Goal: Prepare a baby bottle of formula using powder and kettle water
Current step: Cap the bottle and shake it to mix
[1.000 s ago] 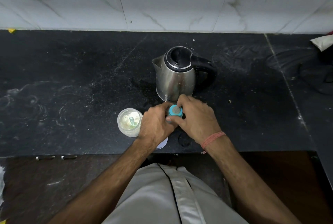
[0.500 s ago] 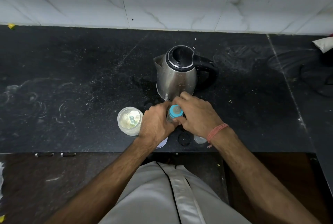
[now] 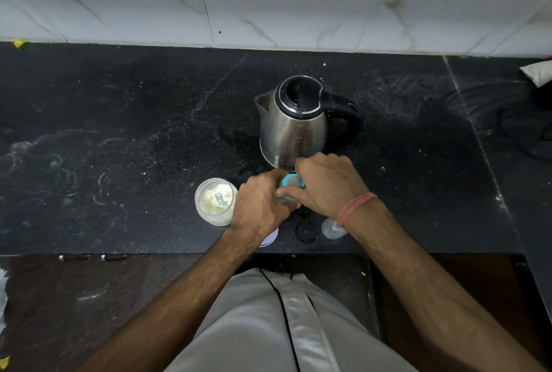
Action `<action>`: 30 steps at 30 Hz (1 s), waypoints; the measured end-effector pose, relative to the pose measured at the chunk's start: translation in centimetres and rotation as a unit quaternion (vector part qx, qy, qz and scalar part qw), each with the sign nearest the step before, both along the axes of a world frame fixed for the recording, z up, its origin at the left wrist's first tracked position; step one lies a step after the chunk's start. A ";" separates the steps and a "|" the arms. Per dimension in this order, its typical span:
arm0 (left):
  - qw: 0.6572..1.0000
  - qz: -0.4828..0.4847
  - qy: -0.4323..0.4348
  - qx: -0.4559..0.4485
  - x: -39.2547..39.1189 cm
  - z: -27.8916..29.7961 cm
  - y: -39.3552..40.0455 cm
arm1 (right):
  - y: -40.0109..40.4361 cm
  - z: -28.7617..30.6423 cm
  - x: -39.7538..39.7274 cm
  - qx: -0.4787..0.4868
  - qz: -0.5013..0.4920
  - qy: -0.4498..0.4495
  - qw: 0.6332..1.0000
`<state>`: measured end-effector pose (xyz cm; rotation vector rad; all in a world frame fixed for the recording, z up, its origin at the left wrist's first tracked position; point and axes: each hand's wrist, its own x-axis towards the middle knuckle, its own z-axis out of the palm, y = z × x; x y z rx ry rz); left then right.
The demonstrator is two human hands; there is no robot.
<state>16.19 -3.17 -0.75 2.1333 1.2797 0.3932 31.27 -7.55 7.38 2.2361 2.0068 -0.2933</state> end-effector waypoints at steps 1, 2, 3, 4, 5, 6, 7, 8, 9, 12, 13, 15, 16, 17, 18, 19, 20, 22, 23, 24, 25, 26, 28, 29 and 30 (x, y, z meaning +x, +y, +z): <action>1.000 0.002 -0.001 -0.004 0.0 0.0 0.0 | 0.1 0.2 0.2 -0.001 0.003 0.020 1.000; 1.000 0.000 -0.004 -0.005 -0.1 0.0 0.0 | 0.1 0.4 0.4 -0.001 0.012 0.048 0.999; 1.000 -0.002 -0.007 -0.006 -0.1 0.0 0.0 | 0.0 0.4 0.5 -0.004 0.024 0.083 0.996; 1.000 -0.003 -0.009 -0.009 -0.1 0.1 0.0 | -0.1 0.2 0.6 -0.007 0.035 0.118 0.992; 1.000 -0.003 -0.010 -0.012 -0.1 0.2 -0.1 | -0.3 0.0 0.5 -0.011 0.040 0.140 0.989; 1.000 -0.001 -0.009 -0.015 -0.1 0.3 -0.1 | -0.4 -0.2 0.5 -0.009 0.041 0.149 0.988; 1.000 0.001 -0.007 -0.015 0.0 0.3 -0.1 | -0.5 -0.6 0.6 -0.002 0.040 0.148 0.988; 1.000 0.004 -0.004 -0.012 0.0 0.3 -0.1 | -0.7 -1.1 0.6 0.007 0.039 0.143 0.989; 1.000 0.004 -0.002 -0.010 0.0 0.4 -0.2 | -0.9 -1.5 0.7 0.015 0.039 0.133 0.990; 1.000 -0.003 -0.003 -0.007 0.1 0.8 -0.3 | -1.5 -2.7 0.6 0.046 0.037 0.113 0.992; 1.000 -0.005 0.001 -0.003 0.1 0.9 -0.3 | -1.7 -3.1 0.7 0.059 0.031 0.114 0.991; 1.000 -0.006 0.010 0.005 0.1 0.9 -0.3 | -2.2 -3.9 0.8 0.084 0.007 0.123 0.989; 1.000 -0.008 0.015 0.007 0.1 0.9 -0.4 | -2.6 -4.3 0.8 0.095 -0.010 0.132 0.987; 1.000 -0.009 0.022 0.010 0.1 1.0 -0.5 | -2.9 -4.7 0.5 0.106 -0.031 0.143 0.984; 1.000 -0.010 0.025 0.013 0.1 1.0 -0.6 | -3.2 -5.0 0.0 0.114 -0.051 0.154 0.980; 0.999 -0.010 0.027 0.016 0.1 1.0 -0.7 | -3.4 -5.2 -0.4 0.120 -0.067 0.161 0.977; 1.000 -0.008 0.025 0.018 0.1 1.0 -0.8 | -3.4 -5.3 -0.7 0.123 -0.075 0.160 0.977; 1.000 -0.003 0.022 0.014 0.1 1.0 -0.9 | -2.9 -5.0 -0.4 0.116 -0.067 0.158 0.978; 1.000 -0.003 0.026 0.012 0.2 1.0 -0.9 | -2.6 -4.8 0.3 0.104 -0.056 0.172 0.978; 0.999 -0.003 0.030 0.011 0.3 0.9 -0.8 | -2.4 -4.7 1.0 0.087 -0.044 0.198 0.975; 0.999 -0.002 0.034 0.012 0.4 0.9 -0.8 | -2.3 -4.7 1.8 0.072 -0.037 0.235 0.969; 0.999 -0.002 0.031 0.011 0.4 0.8 -0.7 | -2.4 -4.9 2.3 0.068 -0.040 0.273 0.959; 1.000 0.001 0.022 0.007 0.4 0.6 -0.7 | -3.0 -5.7 2.2 0.081 -0.072 0.348 0.931; 1.000 0.003 0.025 0.008 0.4 0.6 -0.7 | -3.4 -6.1 1.5 0.087 -0.096 0.387 0.913; 0.999 0.003 0.032 0.013 0.4 0.6 -0.6 | -3.8 -6.6 0.7 0.093 -0.125 0.428 0.890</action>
